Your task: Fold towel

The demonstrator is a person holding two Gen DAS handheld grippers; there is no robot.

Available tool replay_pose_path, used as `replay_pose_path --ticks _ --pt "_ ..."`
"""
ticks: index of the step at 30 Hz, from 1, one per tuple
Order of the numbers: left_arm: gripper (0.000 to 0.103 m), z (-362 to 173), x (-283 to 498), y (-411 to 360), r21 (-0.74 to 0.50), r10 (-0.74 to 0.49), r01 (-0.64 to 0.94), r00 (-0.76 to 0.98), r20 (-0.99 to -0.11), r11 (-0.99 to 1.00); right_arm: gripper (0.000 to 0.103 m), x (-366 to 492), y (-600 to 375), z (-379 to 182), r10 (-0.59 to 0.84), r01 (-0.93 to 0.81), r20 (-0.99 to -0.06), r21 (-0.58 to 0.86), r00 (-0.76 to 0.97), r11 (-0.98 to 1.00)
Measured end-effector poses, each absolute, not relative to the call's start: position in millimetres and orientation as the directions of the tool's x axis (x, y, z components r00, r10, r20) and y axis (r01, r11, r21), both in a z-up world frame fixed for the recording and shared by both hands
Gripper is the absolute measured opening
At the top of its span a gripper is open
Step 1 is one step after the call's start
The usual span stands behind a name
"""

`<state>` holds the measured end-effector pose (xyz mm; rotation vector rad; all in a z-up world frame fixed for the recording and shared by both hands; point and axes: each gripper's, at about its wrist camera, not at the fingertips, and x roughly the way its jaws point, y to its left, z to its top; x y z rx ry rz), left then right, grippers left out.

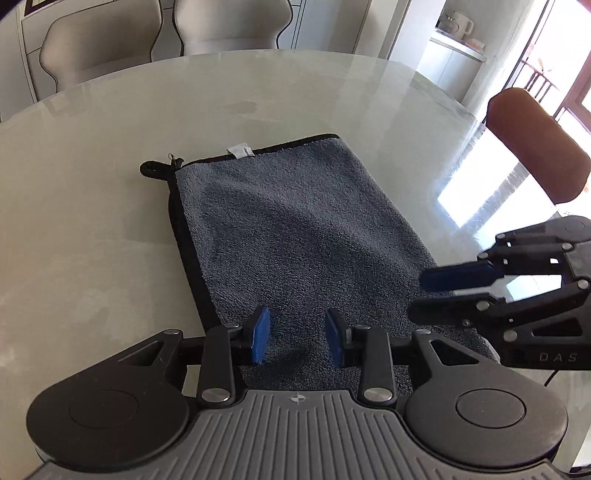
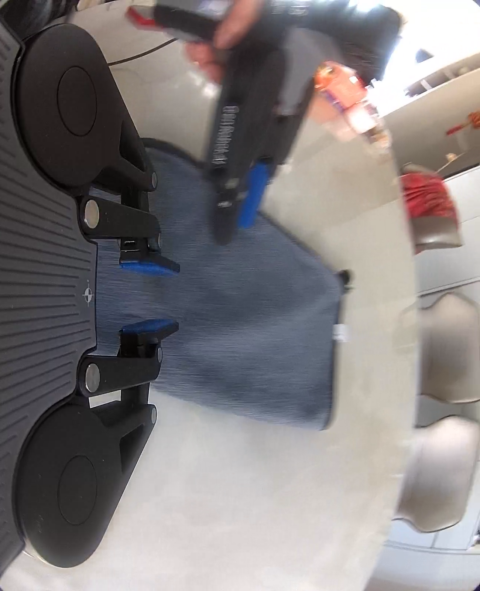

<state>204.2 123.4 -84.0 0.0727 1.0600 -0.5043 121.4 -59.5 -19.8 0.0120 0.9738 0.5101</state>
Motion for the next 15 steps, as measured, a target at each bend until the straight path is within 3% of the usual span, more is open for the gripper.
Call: replay_pose_path --ticks 6,11,13,15 --pt "0.035 -87 202 122 -0.165 -0.356 0.444 0.39 -0.849 0.881 0.027 155 -54 -39 0.52 -0.492 -0.751 0.299 0.406 0.817" --pt "0.035 -87 203 123 -0.168 -0.357 0.446 0.383 -0.852 0.879 0.01 166 -77 -46 0.468 -0.42 -0.77 0.287 0.433 0.861" --pt "0.034 -86 206 123 -0.171 -0.354 0.437 0.38 -0.854 0.883 0.01 169 -89 -44 0.439 -0.391 -0.778 0.271 0.448 0.879" --pt "0.035 -81 212 121 -0.16 -0.354 0.437 0.408 -0.842 0.885 0.017 174 -92 -40 0.428 -0.383 -0.783 0.263 0.451 0.885"
